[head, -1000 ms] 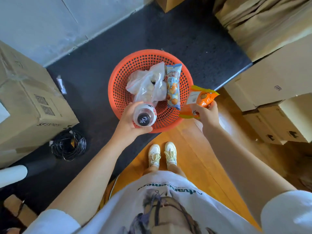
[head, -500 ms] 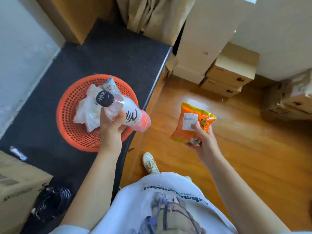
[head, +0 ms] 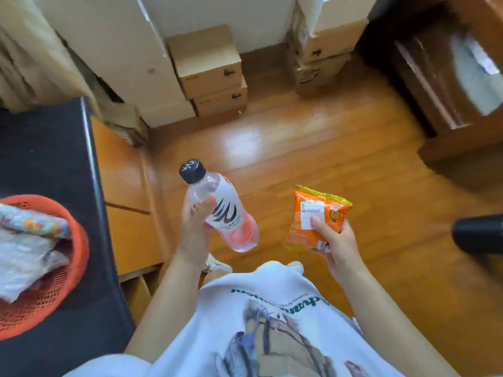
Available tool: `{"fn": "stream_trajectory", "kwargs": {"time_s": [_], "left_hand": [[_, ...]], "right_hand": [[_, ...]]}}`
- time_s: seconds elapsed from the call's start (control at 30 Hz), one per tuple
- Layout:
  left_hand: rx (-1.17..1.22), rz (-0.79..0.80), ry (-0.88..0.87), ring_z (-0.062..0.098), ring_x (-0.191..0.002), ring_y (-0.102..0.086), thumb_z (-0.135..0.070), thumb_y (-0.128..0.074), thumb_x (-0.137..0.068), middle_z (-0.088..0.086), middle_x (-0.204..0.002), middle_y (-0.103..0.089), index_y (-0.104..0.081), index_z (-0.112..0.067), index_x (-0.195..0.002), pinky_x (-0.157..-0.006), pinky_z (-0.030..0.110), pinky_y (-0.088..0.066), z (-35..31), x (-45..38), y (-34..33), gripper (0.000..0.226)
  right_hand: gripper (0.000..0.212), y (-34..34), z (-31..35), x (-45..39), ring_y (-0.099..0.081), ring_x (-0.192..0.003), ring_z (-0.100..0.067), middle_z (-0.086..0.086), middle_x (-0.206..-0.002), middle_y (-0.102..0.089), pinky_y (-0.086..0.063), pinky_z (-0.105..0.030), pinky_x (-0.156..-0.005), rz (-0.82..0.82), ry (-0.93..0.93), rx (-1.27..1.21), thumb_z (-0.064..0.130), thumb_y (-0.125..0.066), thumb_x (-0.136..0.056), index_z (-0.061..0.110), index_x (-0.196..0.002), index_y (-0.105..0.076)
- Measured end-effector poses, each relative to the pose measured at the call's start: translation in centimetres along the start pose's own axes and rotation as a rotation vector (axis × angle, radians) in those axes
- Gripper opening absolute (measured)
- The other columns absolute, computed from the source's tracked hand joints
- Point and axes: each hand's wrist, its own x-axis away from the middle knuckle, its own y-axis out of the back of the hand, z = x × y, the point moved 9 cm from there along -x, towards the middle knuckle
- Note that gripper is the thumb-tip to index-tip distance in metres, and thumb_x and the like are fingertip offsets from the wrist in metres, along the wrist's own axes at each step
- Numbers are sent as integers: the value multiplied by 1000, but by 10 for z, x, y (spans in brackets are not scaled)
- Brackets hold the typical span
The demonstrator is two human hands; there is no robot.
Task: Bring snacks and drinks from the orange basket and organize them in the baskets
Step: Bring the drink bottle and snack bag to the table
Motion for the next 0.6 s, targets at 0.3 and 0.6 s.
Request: {"fn": "stream_trajectory", "kwargs": {"time_s": [0.3, 0.6], "left_hand": [[-153, 457, 89, 18, -73, -64, -65, -76, -48, 1, -85, -64, -51, -12, -110, -63, 30, -54, 49, 16, -241, 85], [-321, 856, 192, 14, -72, -65, -65, -72, -54, -7, -80, -67, -65, -27, -92, -60, 29, -53, 114, 30, -431, 54]], "right_hand": [[25, 205, -5, 29, -70, -76, -16, 2, -90, -72, -59, -35, -66, -315, 60, -384, 12, -70, -77, 23, -98, -61], [23, 345, -20, 48, -73, -72, -12, 8, -80, -76, -55, -26, -52, -608, 113, -674, 15, -72, -76, 23, -95, -63]]}}
